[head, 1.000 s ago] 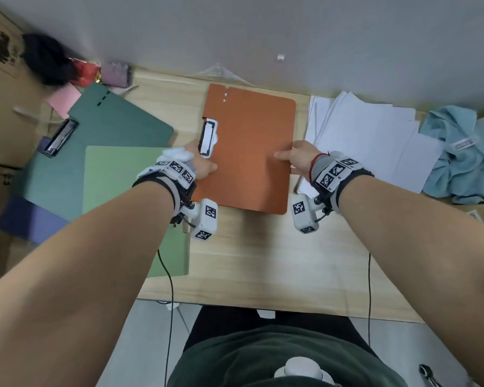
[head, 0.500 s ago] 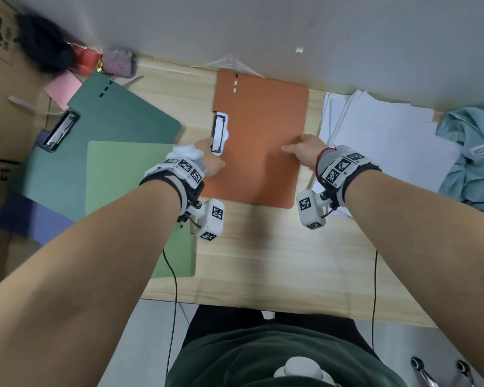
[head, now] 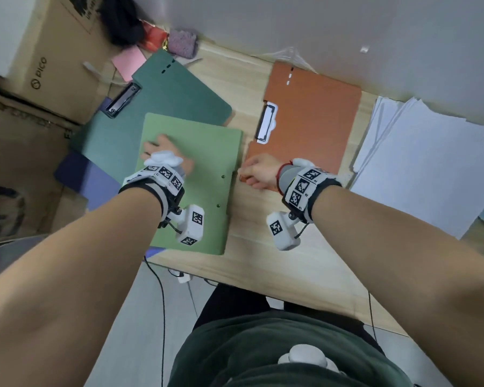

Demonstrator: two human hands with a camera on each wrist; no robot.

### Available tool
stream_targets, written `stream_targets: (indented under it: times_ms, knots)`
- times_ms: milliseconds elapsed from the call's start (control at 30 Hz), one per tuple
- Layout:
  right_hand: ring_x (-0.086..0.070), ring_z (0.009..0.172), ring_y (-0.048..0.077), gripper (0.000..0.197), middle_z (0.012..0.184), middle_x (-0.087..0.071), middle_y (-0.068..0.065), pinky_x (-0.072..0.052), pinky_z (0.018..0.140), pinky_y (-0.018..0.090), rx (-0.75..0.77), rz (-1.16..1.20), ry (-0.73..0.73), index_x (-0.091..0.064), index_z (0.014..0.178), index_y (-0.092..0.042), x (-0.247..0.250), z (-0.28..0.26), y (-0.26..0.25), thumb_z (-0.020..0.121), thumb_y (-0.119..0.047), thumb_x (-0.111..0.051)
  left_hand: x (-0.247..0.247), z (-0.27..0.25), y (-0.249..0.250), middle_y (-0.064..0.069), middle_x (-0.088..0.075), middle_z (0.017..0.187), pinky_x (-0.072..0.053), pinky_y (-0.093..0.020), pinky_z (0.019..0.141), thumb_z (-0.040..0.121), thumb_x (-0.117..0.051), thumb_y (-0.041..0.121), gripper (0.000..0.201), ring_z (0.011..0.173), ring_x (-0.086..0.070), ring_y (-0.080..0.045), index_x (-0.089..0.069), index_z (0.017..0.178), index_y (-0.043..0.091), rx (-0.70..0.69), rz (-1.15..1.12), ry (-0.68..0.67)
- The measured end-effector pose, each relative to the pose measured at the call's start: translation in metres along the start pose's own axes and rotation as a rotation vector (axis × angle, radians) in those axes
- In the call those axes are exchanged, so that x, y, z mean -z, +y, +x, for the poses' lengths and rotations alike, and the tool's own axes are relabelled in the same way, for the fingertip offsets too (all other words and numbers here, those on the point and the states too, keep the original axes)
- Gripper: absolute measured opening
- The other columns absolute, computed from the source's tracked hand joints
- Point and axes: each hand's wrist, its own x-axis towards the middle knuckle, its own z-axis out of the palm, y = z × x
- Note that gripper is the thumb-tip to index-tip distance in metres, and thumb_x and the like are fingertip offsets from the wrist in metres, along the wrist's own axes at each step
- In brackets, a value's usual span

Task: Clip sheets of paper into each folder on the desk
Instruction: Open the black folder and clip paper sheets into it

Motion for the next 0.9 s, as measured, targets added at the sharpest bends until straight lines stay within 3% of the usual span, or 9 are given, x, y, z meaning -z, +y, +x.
stream_targets:
  times_ms: [100,167,233,367,467,567,667,767,900]
  knots:
    - [-0.063,0.092,0.023,0.058,0.108,-0.061,0.011,-0.055,0.074,0.03,-0.041,0.112,-0.023,-0.041,0.142,-0.001,-0.024,0.004,0.001,0.093,-0.019,-0.066,-0.001,0.0,-0.029,-0.021,-0.035,0.145,-0.039,-0.043,0.104,0.079,-0.077,0.033,0.077,0.13,-0.044,-0.04,-0.037,0.141,0.011,0.024,0.016,-0.052]
    - [-0.062,0.099,0.024,0.06,0.115,-0.057,0.009,-0.057,0.083,0.035,-0.055,0.208,-0.03,-0.036,0.145,-0.006,-0.033,0.003,0.0,0.094,-0.017,-0.065,-0.002,-0.003,-0.036,-0.014,-0.038,0.138,-0.041,-0.037,0.089,0.074,-0.079,0.036,0.077,0.122,-0.049,-0.036,-0.037,0.134,0.017,0.047,0.061,-0.042]
    - [-0.062,0.096,0.023,0.047,0.117,-0.057,0.006,-0.057,0.083,0.036,-0.062,0.271,-0.029,-0.045,0.135,-0.014,-0.039,0.002,-0.001,0.093,-0.018,-0.066,0.001,-0.008,-0.037,-0.011,-0.037,0.135,-0.036,-0.037,0.078,0.071,-0.081,0.045,0.082,0.119,-0.048,-0.034,-0.034,0.133,0.019,0.035,0.075,-0.07]
    - [-0.052,0.059,0.014,0.026,0.098,-0.064,0.005,-0.043,0.05,0.025,-0.011,0.257,0.07,-0.062,0.107,-0.016,-0.044,-0.001,-0.003,0.087,-0.03,-0.072,0.014,-0.017,-0.036,-0.011,-0.039,0.138,-0.036,-0.038,0.079,0.072,-0.071,0.067,0.093,0.123,-0.049,-0.034,-0.031,0.142,0.02,-0.015,0.083,-0.12]
    - [-0.065,0.081,0.019,0.028,0.105,-0.073,0.005,-0.051,0.067,0.031,0.047,0.29,0.056,-0.068,0.104,-0.021,-0.032,-0.015,-0.014,0.084,-0.041,-0.071,0.025,-0.025,-0.025,-0.013,-0.045,0.14,-0.042,-0.04,0.082,0.068,-0.058,0.084,0.104,0.121,-0.054,-0.036,-0.034,0.145,0.02,-0.095,0.076,-0.139]
    - [-0.068,0.104,0.03,0.028,0.112,-0.073,0.008,-0.052,0.094,0.054,0.136,0.462,-0.012,-0.066,0.115,-0.02,-0.01,-0.045,-0.03,0.091,-0.033,-0.064,0.038,-0.042,0.001,-0.013,-0.055,0.137,-0.049,-0.041,0.091,0.053,-0.045,0.098,0.121,0.117,-0.059,-0.036,-0.039,0.144,0.018,-0.218,-0.057,-0.17]
    - [-0.067,0.092,0.028,0.024,0.102,-0.071,0.009,-0.054,0.088,0.05,0.246,0.54,0.008,-0.064,0.112,-0.012,0.017,-0.079,-0.046,0.094,-0.027,-0.059,0.05,-0.06,0.034,-0.01,-0.059,0.135,-0.052,-0.048,0.093,0.044,-0.029,0.107,0.134,0.111,-0.062,-0.036,-0.043,0.143,0.018,-0.32,-0.184,-0.223]
    - [-0.066,0.083,0.026,0.024,0.1,-0.066,0.008,-0.058,0.07,0.039,0.318,0.533,-0.024,-0.062,0.11,-0.013,0.046,-0.119,-0.051,0.101,-0.03,-0.047,0.069,-0.102,0.071,-0.006,-0.058,0.129,-0.06,-0.042,0.077,0.063,-0.034,0.098,0.117,0.103,-0.062,-0.03,-0.046,0.143,0.013,-0.39,-0.373,-0.326]
    - [-0.07,0.098,0.036,0.058,0.112,-0.07,0.016,-0.058,0.086,0.046,0.386,0.492,0.016,-0.059,0.125,-0.009,0.082,-0.154,-0.045,0.098,-0.057,-0.042,0.089,-0.151,0.11,0.001,-0.062,0.11,-0.052,-0.031,0.073,0.077,-0.043,0.086,0.086,0.099,-0.062,-0.021,-0.064,0.126,0.018,-0.428,-0.593,-0.453]
